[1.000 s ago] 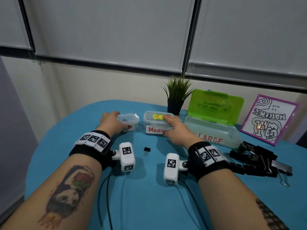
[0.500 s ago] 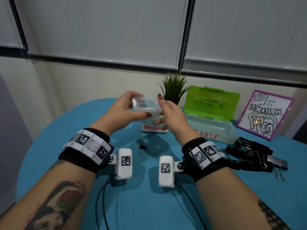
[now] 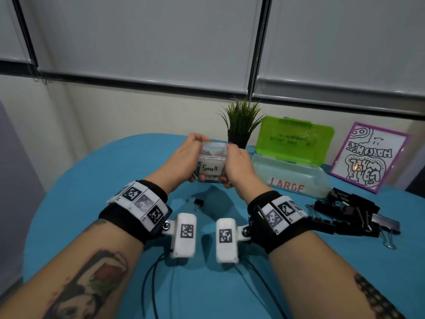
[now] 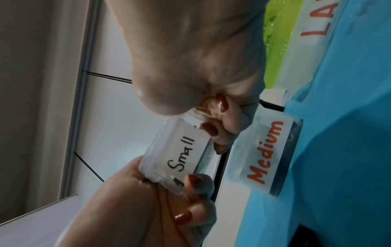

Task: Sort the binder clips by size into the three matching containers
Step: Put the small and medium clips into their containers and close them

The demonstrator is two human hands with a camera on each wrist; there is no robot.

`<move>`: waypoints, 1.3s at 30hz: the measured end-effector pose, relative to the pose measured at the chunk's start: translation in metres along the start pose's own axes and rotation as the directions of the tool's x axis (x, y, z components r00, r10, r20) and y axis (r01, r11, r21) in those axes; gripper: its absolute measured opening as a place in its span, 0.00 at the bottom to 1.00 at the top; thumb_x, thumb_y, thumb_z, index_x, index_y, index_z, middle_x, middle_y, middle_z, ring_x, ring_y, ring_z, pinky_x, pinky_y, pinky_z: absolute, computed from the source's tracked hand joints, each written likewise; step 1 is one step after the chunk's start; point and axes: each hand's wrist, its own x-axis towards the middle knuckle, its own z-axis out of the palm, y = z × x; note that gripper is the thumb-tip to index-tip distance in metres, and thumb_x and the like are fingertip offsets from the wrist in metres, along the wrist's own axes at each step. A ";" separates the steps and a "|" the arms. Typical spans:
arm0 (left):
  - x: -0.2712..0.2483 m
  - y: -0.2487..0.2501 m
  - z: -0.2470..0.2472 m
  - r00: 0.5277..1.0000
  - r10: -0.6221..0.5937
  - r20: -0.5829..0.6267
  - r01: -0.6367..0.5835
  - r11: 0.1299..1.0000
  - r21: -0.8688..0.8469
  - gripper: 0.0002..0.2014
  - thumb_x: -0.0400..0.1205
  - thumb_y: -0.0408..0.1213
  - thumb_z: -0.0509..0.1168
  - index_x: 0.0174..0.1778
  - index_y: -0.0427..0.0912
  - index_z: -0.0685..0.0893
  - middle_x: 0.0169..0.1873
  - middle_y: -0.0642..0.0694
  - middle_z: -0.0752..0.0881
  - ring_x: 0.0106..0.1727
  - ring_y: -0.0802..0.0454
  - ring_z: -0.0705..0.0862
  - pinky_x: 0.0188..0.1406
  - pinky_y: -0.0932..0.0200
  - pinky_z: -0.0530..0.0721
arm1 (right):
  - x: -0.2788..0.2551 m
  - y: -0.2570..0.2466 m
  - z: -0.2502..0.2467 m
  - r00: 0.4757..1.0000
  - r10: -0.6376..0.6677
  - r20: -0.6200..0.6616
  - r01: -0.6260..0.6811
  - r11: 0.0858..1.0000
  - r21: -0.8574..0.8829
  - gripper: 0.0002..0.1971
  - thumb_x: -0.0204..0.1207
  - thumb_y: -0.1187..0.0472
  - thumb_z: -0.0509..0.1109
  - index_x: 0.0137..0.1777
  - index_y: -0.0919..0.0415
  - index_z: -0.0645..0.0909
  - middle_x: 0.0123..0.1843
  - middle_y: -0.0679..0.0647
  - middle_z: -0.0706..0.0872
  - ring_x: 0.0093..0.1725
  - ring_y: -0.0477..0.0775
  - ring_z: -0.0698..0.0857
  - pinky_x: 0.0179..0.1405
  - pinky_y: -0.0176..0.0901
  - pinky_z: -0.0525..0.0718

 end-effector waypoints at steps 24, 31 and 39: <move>-0.003 -0.007 0.004 0.993 -0.061 0.101 0.055 0.997 0.059 0.08 0.86 0.58 0.57 0.57 0.69 0.79 0.50 0.54 0.83 0.47 0.50 0.81 0.29 0.59 0.81 | -0.001 -0.003 0.008 0.994 0.051 -0.099 -0.058 0.996 -0.065 0.16 0.66 0.47 0.50 0.36 0.58 0.72 0.41 0.66 0.81 0.37 0.59 0.77 0.24 0.38 0.68; 0.001 -0.006 0.004 0.977 -0.147 0.156 0.130 0.985 0.109 0.16 0.87 0.54 0.56 0.69 0.59 0.80 0.54 0.44 0.86 0.47 0.46 0.82 0.23 0.62 0.79 | 0.002 0.002 0.002 0.989 0.124 -0.077 -0.129 0.989 -0.071 0.14 0.79 0.55 0.51 0.41 0.61 0.74 0.35 0.63 0.78 0.27 0.57 0.75 0.20 0.36 0.68; -0.005 -0.002 -0.001 0.953 -0.193 0.232 0.205 0.978 -0.025 0.17 0.88 0.46 0.57 0.72 0.62 0.80 0.50 0.45 0.86 0.41 0.48 0.83 0.30 0.56 0.87 | 0.008 0.004 -0.004 0.978 0.202 -0.056 -0.206 0.975 -0.082 0.14 0.82 0.60 0.51 0.43 0.65 0.74 0.30 0.63 0.78 0.21 0.56 0.75 0.14 0.30 0.64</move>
